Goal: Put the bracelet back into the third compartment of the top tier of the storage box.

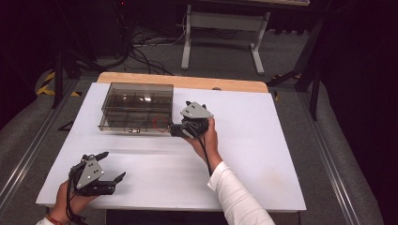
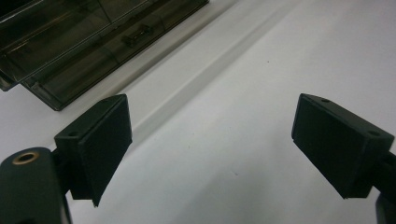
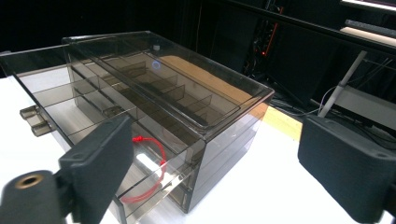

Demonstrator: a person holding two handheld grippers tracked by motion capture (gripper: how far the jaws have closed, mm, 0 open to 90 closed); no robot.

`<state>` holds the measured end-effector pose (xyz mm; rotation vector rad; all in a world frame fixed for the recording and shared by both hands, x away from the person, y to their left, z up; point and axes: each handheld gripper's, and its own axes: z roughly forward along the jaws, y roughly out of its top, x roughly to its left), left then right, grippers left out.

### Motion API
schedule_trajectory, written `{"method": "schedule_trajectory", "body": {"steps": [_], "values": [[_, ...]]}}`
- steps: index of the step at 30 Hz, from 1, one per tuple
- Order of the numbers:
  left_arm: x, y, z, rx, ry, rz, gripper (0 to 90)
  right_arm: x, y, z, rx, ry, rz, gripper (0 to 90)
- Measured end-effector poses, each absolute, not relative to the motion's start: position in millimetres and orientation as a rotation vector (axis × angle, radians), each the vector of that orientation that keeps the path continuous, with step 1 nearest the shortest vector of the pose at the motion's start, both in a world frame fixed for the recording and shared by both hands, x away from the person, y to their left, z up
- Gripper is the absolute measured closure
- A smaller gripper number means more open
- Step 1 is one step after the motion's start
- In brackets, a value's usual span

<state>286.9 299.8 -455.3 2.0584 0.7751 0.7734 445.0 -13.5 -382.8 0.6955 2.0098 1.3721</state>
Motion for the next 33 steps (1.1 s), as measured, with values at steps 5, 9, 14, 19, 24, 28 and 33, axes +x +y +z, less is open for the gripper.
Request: {"method": "schedule_trajectory", "body": {"steps": [5,9,14,19,24,28,33], "values": [[287,300,-455,2.057,0.78,0.773,13.1,445,-20,-381,0.713,1.998,1.402,9.4],[287,300,-455,2.065,0.78,0.776,13.7,443,-24,-380,0.723,2.019,1.406,9.4],[287,300,-456,2.07,0.776,0.762,15.5,439,-30,-380,0.715,2.026,1.389,9.4],[285,299,-454,2.063,0.756,0.774,17.9,433,-38,-377,0.693,1.993,1.384,9.4],[284,302,-452,2.043,0.757,0.767,35.5,426,-50,-376,0.687,1.975,1.383,9.6],[285,302,-452,2.038,0.752,0.732,51.5,419,-60,-377,0.681,1.962,1.385,10.1],[286,302,-452,2.031,0.75,0.728,66.9,412,-72,-379,0.679,1.953,1.393,10.4]]}}
